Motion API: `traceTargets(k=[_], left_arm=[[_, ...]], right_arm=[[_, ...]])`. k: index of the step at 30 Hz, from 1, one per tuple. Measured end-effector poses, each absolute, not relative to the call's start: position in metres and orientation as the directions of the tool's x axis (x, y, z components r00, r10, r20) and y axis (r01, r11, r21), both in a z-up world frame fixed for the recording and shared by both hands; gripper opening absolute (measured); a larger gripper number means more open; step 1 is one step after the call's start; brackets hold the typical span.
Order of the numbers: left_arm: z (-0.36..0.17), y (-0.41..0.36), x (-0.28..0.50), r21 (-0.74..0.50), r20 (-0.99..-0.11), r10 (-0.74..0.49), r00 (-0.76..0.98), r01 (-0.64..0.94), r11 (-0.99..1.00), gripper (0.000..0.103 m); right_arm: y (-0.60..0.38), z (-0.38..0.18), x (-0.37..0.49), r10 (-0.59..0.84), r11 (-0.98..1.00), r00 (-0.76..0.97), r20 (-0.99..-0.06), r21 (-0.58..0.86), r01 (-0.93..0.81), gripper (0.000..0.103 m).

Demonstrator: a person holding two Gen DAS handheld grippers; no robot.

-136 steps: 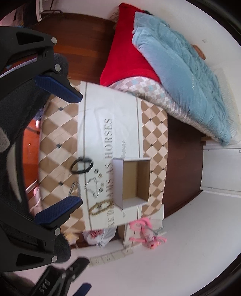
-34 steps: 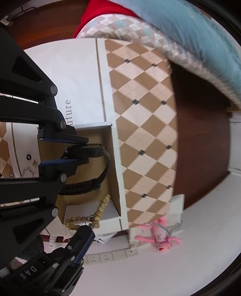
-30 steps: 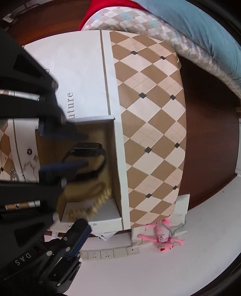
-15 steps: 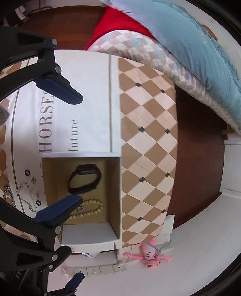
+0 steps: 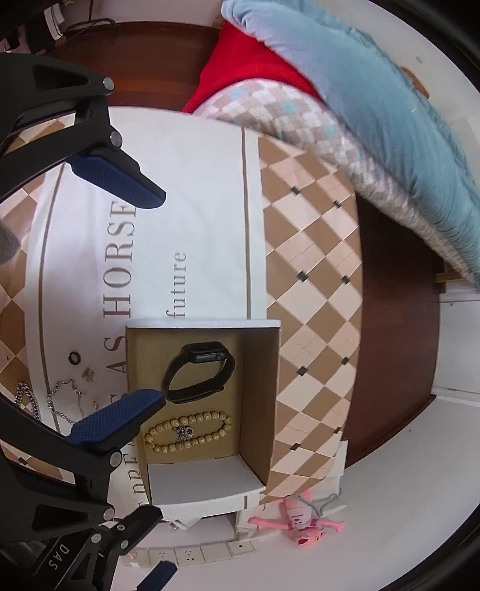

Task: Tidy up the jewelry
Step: 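Lift both open tools out of the box and back over the jewelry, then grasp the thick silver chain bracelet with the right tool while the left tool grasps the silver necklace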

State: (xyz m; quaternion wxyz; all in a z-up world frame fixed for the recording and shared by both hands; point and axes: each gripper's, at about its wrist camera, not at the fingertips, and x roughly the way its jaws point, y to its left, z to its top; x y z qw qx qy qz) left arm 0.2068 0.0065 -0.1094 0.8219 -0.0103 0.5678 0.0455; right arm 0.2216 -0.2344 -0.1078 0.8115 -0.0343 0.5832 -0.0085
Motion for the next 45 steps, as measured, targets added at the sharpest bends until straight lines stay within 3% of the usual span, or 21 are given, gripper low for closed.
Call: traceTargets(k=[19, 26, 30, 35, 37, 45], left_arm=[[-0.019, -0.001, 0.13, 0.005, -0.857, 0.055, 0.513, -0.097, 0.995, 0.1], [0.0, 0.003, 0.104, 0.03, -0.824, 0.105, 0.557, -0.142, 0.989, 0.1], [-0.025, 0.012, 0.096, 0.049, -0.833, 0.133, 0.537, -0.167, 0.985, 0.1], [-0.084, 0.018, 0.086, 0.086, -0.888, 0.154, 0.433, -0.172, 0.981, 0.1], [-0.11, 0.018, 0.08, 0.106, -0.909, 0.164, 0.384, -0.167, 0.98, 0.1], [-0.172, 0.023, 0.056, 0.141, -0.951, 0.181, 0.251, -0.172, 0.975, 0.1]], right_arm=[[-0.245, 0.004, 0.148, -0.042, 0.999, 0.514, -0.857, -0.037, 0.021, 0.102], [-0.248, 0.025, 0.123, 0.003, 1.0, 0.539, -0.842, 0.016, 0.019, 0.102], [-0.248, 0.004, 0.112, 0.016, 1.0, 0.488, -0.873, 0.023, 0.008, 0.102], [-0.251, -0.069, 0.096, 0.072, 0.997, 0.335, -0.94, 0.074, -0.006, 0.101], [-0.251, -0.105, 0.089, 0.097, 0.995, 0.266, -0.959, 0.102, 0.002, 0.089], [-0.25, -0.194, 0.066, 0.166, 0.982, 0.112, -0.98, 0.174, 0.07, 0.066]])
